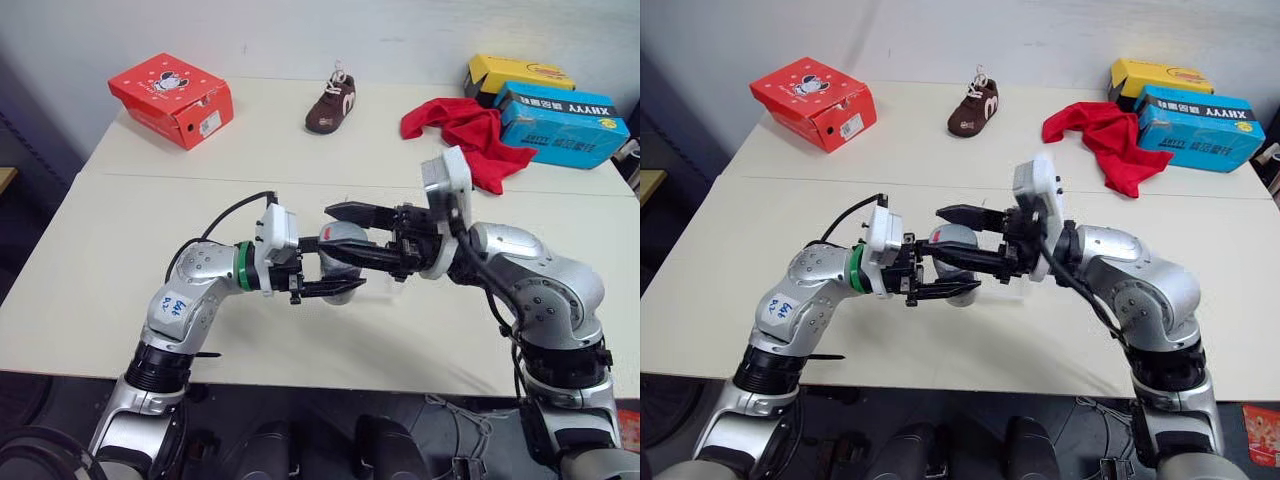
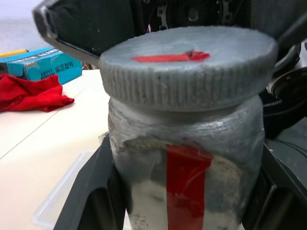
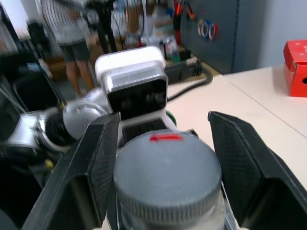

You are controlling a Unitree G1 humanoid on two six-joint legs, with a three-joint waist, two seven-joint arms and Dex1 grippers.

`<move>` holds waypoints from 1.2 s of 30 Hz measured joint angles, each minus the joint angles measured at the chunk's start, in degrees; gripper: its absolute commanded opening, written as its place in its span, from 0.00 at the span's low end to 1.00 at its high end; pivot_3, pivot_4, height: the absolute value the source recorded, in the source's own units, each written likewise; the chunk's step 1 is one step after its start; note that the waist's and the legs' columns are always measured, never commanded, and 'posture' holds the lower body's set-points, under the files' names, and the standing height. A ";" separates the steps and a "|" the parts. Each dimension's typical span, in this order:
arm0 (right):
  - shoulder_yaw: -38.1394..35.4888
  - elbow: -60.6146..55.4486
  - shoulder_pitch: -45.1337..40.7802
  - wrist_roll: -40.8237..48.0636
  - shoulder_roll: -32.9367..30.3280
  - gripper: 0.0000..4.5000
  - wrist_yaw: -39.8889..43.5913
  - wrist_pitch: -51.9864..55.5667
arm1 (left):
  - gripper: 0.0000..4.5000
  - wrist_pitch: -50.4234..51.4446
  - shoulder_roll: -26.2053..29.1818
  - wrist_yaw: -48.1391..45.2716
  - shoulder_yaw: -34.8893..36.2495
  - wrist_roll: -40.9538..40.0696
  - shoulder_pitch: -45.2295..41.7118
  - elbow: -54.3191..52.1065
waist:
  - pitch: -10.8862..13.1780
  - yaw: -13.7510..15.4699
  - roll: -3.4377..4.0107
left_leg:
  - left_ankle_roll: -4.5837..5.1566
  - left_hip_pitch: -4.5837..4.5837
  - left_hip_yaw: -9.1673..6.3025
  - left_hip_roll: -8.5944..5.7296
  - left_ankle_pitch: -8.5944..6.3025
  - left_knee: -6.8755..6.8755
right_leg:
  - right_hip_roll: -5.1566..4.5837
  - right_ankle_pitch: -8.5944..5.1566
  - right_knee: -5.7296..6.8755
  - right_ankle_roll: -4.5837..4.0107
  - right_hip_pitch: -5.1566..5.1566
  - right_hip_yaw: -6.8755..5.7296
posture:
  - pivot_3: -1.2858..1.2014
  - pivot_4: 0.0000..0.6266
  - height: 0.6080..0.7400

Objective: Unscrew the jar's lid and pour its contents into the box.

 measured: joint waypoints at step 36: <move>-22.24 51.70 25.62 -30.20 -12.52 0.99 2.35 -55.38 | 0.52 -1.57 2.94 -2.12 3.76 1.93 -7.85 14.48 | 0.01 0.13 0.04 | 0.08 0.17 0.41 -0.02 0.30 -0.23 | 0.01 0.28 -0.42 0.51 0.10 0.38 | 0.52 0.24 1.00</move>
